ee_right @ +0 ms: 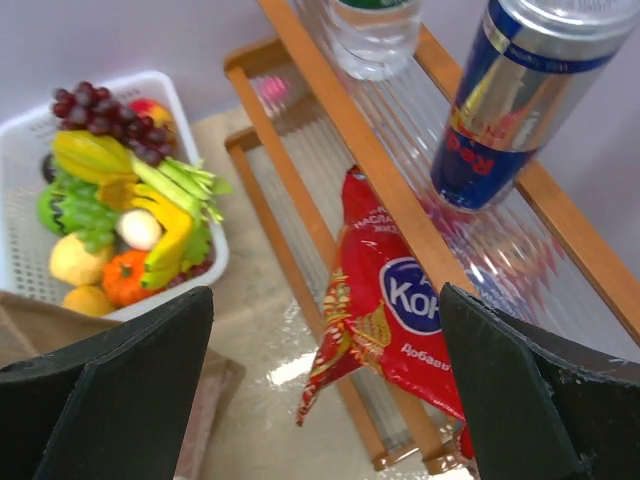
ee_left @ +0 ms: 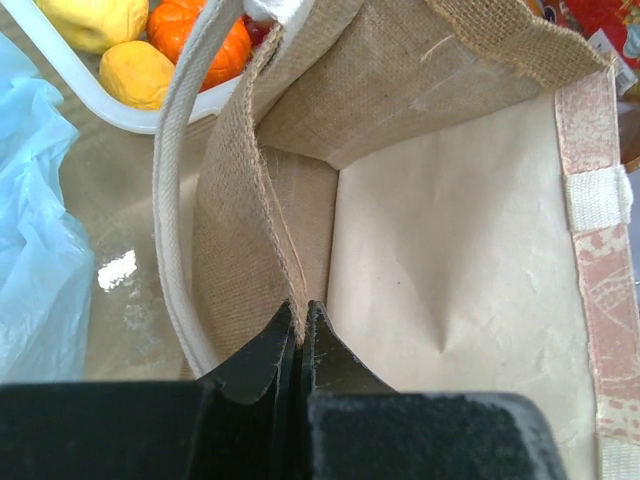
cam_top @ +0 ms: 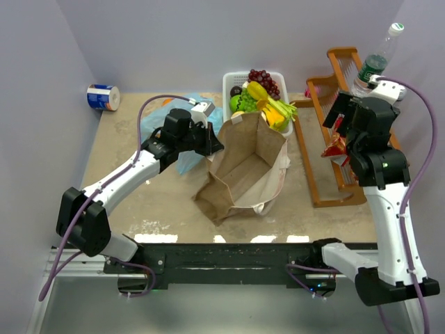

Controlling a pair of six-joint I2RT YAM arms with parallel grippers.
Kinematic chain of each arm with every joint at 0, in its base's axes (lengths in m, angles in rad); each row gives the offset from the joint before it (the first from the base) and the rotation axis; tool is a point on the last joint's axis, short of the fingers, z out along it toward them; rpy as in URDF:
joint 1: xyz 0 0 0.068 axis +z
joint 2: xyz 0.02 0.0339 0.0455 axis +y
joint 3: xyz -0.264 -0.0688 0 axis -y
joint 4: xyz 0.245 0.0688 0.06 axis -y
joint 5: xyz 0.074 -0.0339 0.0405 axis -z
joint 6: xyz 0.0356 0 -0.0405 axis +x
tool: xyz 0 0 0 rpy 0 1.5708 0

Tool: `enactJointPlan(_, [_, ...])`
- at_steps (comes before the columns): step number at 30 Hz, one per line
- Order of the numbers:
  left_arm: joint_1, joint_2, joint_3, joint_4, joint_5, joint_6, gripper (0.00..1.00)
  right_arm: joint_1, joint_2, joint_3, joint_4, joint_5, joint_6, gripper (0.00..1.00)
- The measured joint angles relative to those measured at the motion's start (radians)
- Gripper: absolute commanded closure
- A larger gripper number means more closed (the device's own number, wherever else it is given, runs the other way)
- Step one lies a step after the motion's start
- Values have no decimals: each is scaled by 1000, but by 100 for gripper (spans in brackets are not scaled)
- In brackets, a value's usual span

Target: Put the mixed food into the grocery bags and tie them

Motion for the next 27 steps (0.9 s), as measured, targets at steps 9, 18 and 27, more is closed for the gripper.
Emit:
enactJointPlan(9, [0, 0, 0, -8, -13, 55, 100, -294, 34, -81, 0, -89, -2, 5])
enactJointPlan(18, [0, 0, 0, -12, -13, 71, 100, -412, 44, -161, 141, -189, -13, 9])
enactJointPlan(27, [0, 0, 0, -14, -13, 91, 100, -447, 47, -274, 347, -219, -23, 13])
